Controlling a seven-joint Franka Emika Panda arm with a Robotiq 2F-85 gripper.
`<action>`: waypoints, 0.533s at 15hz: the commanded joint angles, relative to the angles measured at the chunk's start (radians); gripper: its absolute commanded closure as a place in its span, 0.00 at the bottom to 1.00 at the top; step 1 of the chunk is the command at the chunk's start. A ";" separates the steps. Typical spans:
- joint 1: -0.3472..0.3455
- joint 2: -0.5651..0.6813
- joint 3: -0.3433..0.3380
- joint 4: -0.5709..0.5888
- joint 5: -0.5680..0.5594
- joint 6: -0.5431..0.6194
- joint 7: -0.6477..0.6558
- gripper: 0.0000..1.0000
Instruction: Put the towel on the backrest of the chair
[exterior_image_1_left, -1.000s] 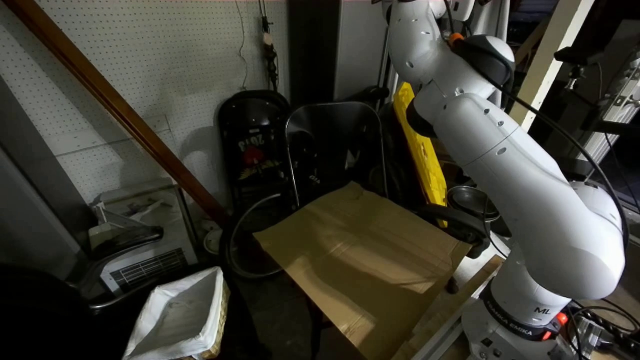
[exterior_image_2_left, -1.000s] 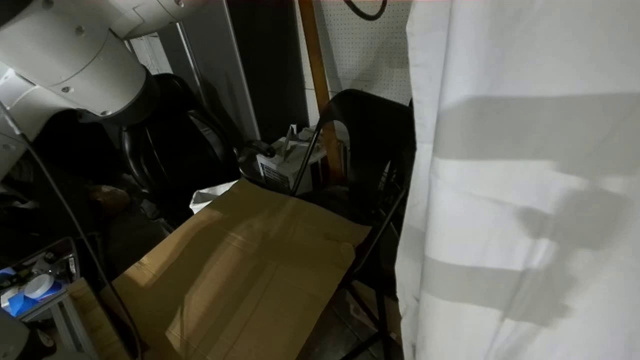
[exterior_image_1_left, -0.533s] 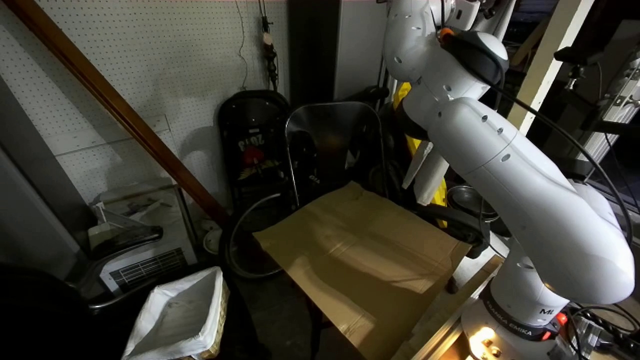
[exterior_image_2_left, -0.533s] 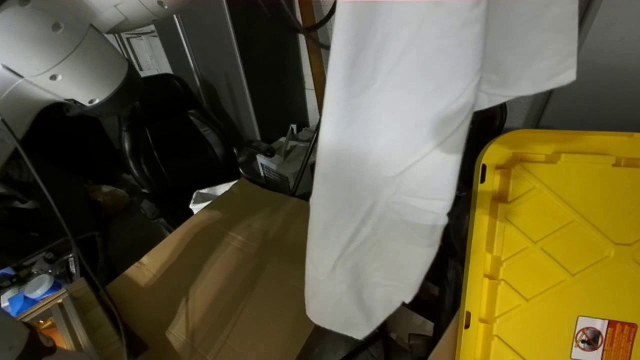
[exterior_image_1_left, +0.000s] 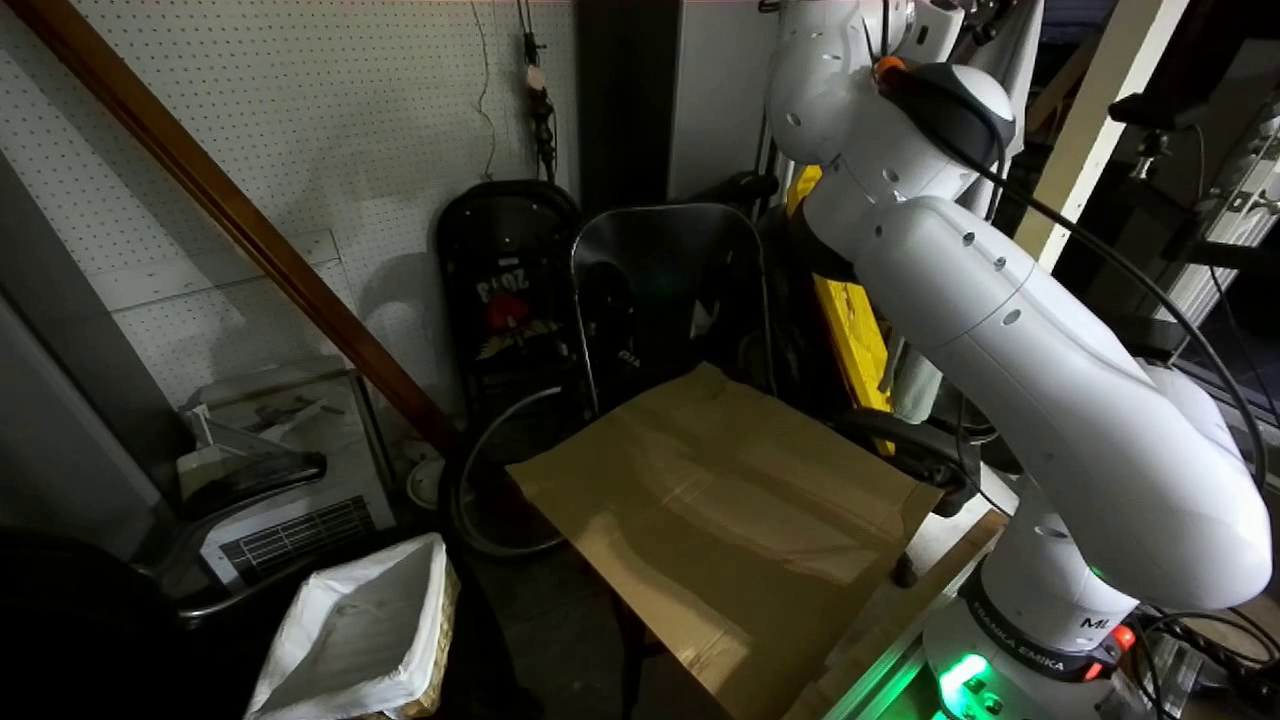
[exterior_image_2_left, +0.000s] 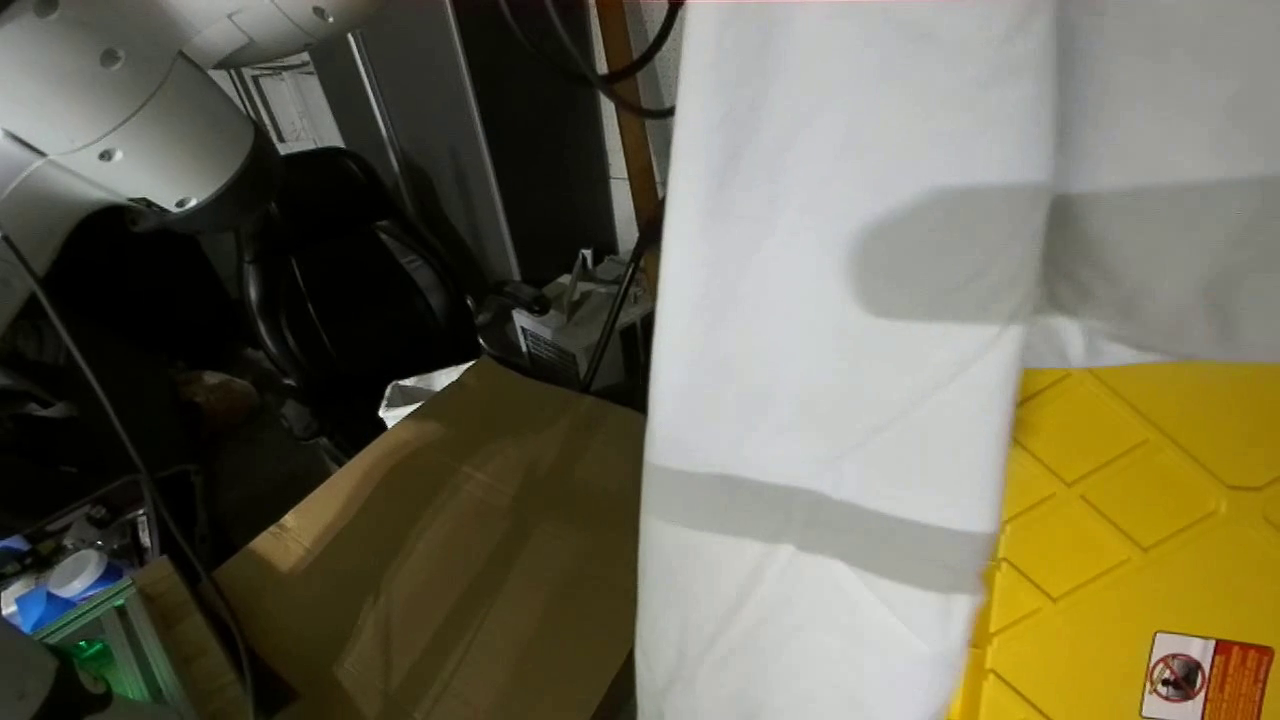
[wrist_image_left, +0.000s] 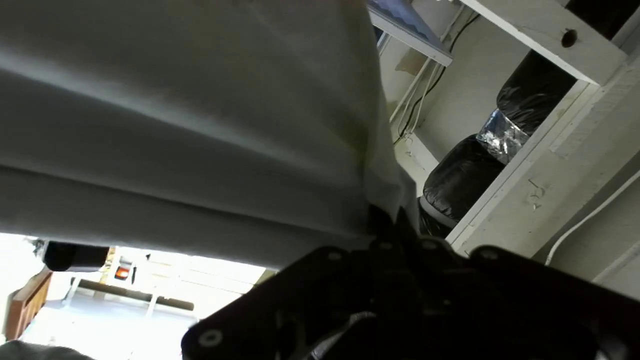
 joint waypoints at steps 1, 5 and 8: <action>0.000 0.000 0.000 0.000 0.000 0.000 0.000 0.98; -0.017 -0.059 0.113 0.062 -0.141 0.001 -0.032 1.00; -0.048 -0.176 0.351 0.108 -0.437 0.034 -0.025 1.00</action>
